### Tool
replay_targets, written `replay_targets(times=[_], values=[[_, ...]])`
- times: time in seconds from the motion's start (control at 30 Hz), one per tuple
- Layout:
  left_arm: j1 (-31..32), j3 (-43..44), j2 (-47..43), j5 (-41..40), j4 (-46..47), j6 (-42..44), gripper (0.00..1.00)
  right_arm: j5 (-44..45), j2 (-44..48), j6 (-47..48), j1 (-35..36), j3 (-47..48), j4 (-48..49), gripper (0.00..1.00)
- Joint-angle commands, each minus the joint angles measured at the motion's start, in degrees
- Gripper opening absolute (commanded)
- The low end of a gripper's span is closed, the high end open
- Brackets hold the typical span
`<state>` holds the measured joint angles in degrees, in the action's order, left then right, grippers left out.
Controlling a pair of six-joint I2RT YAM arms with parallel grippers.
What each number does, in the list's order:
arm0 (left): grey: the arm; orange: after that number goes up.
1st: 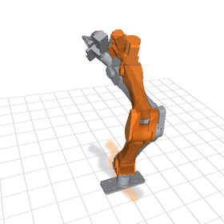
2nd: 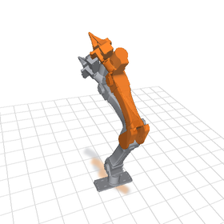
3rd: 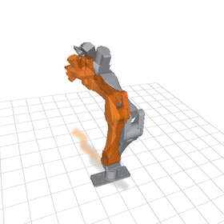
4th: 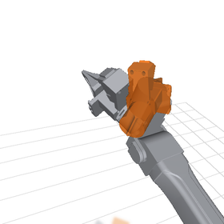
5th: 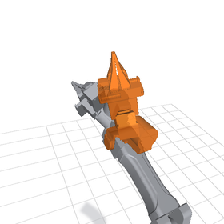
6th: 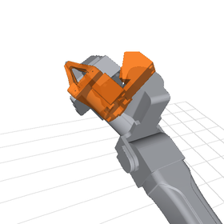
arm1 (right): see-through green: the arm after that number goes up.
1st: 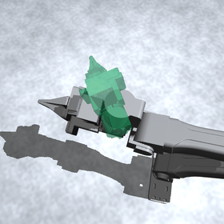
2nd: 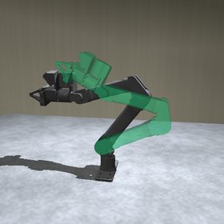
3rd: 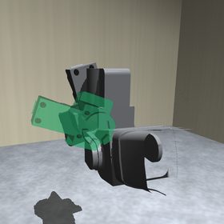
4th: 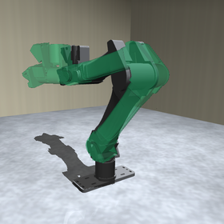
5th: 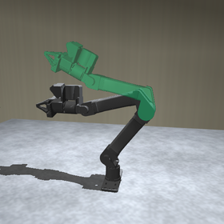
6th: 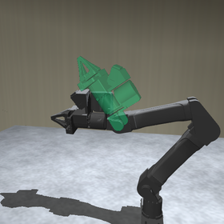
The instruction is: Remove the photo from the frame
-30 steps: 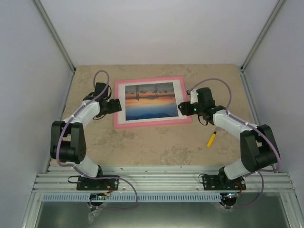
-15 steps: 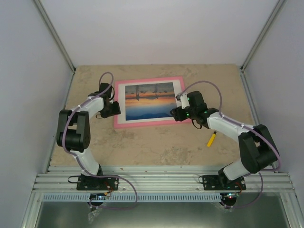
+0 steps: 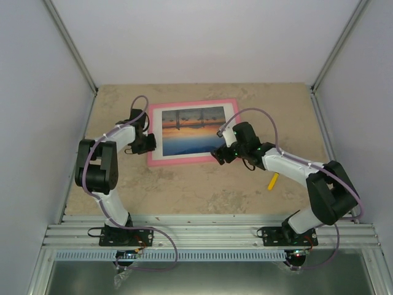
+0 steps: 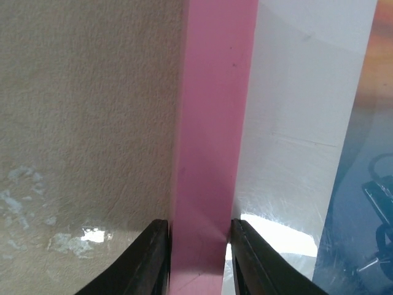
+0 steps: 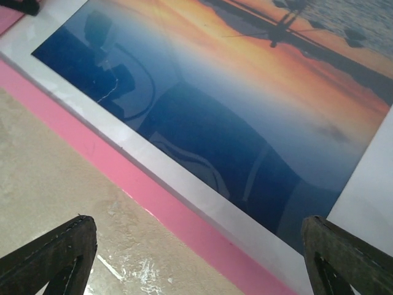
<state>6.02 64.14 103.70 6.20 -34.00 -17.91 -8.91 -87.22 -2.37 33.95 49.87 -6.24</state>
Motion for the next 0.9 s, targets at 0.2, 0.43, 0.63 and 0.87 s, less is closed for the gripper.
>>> replay_targets(times=[0.2,0.43,0.63,0.87], values=[[1.8,0.3,-0.3,-0.8,-2.1,0.6,0.14,6.0,-0.1,8.5,5.9,0.2,0.2,0.98],[2.2,-0.2,-3.2,-1.8,-2.5,0.8,0.05,13.9,-0.6,14.2,12.2,0.3,-0.6,0.98],[2.5,0.3,-6.4,-1.7,-4.0,0.1,0.03,21.9,-2.4,19.7,18.7,0.7,-0.1,0.98],[2.7,0.6,-10.3,-0.4,-5.3,-1.7,0.02,36.2,-7.2,28.5,24.6,-1.2,8.8,0.98]])
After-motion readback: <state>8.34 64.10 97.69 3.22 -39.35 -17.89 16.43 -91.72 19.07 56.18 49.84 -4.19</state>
